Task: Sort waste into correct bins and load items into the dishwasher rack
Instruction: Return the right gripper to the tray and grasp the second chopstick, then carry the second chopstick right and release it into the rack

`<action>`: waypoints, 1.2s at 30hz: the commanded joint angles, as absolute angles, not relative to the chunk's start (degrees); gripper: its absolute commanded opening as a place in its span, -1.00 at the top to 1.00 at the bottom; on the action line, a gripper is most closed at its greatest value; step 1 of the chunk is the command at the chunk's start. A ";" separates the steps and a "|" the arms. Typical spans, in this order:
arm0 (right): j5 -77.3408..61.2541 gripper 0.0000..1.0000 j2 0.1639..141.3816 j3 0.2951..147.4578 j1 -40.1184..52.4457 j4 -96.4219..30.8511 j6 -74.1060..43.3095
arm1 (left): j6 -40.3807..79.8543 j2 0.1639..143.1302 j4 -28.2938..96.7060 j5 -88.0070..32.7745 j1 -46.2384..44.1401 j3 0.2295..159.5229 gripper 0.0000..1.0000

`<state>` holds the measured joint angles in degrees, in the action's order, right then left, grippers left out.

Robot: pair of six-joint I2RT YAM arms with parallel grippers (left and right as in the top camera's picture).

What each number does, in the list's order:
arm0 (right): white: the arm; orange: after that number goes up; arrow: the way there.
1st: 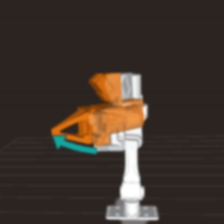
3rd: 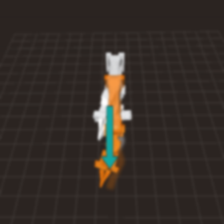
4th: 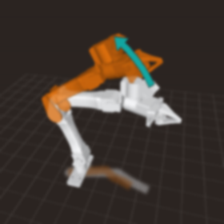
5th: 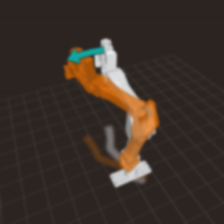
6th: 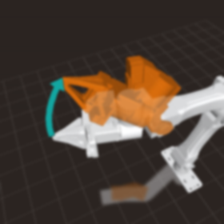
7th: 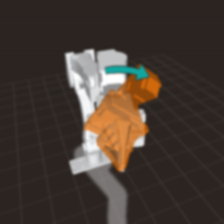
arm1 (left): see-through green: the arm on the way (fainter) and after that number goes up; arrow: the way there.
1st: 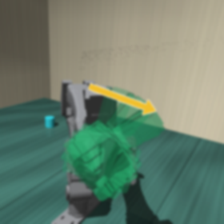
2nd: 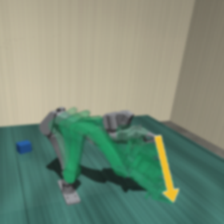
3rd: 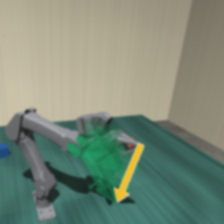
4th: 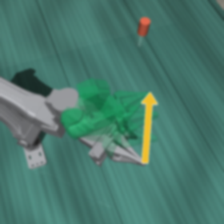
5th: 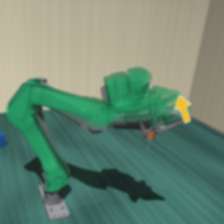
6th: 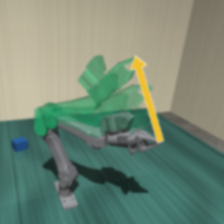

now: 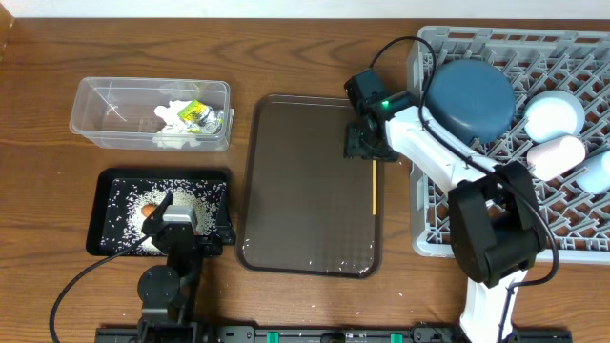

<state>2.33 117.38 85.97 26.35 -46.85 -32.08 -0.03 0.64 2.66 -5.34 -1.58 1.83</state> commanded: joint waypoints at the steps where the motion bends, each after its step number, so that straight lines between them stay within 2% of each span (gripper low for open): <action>1: 2.57 -0.28 119.00 86.13 26.96 -46.52 -32.73 | -0.40 0.60 3.53 -5.10 -1.26 0.23 -0.99; 11: 2.76 -0.28 121.03 86.13 27.03 -46.63 -32.75 | -0.40 0.60 3.53 -5.10 -1.26 0.23 -0.99; 17: 0.58 -0.17 123.09 86.13 27.09 -46.68 -32.75 | -0.40 0.60 3.55 -5.10 -1.26 0.23 -0.99; 19: 0.34 -0.07 123.15 86.13 27.09 -46.72 -32.75 | -0.40 0.60 3.55 -5.10 -1.26 0.23 -0.99; 21: -0.12 0.14 123.15 86.13 27.18 -46.65 -32.77 | -0.40 0.60 3.55 -5.10 -1.26 0.23 -0.99; 23: -0.51 0.46 123.15 86.13 27.33 -46.65 -32.77 | -0.40 0.60 3.55 -5.13 -1.26 0.23 -0.99; 25: -1.17 0.92 123.13 86.15 27.49 -46.78 -32.75 | -0.40 0.60 3.55 -5.10 -1.26 0.23 -0.99; 26: -1.98 0.98 123.11 86.24 27.44 -47.05 -32.75 | -0.40 0.60 3.55 -5.10 -1.26 0.23 -0.99; 36: -14.04 0.98 119.11 92.71 23.73 -52.77 -27.46 | -0.40 0.60 3.55 -5.10 -1.26 0.23 -0.99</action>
<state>-9.32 121.67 89.06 26.35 -51.68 -30.81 -0.03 0.64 2.66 -5.34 -1.58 1.83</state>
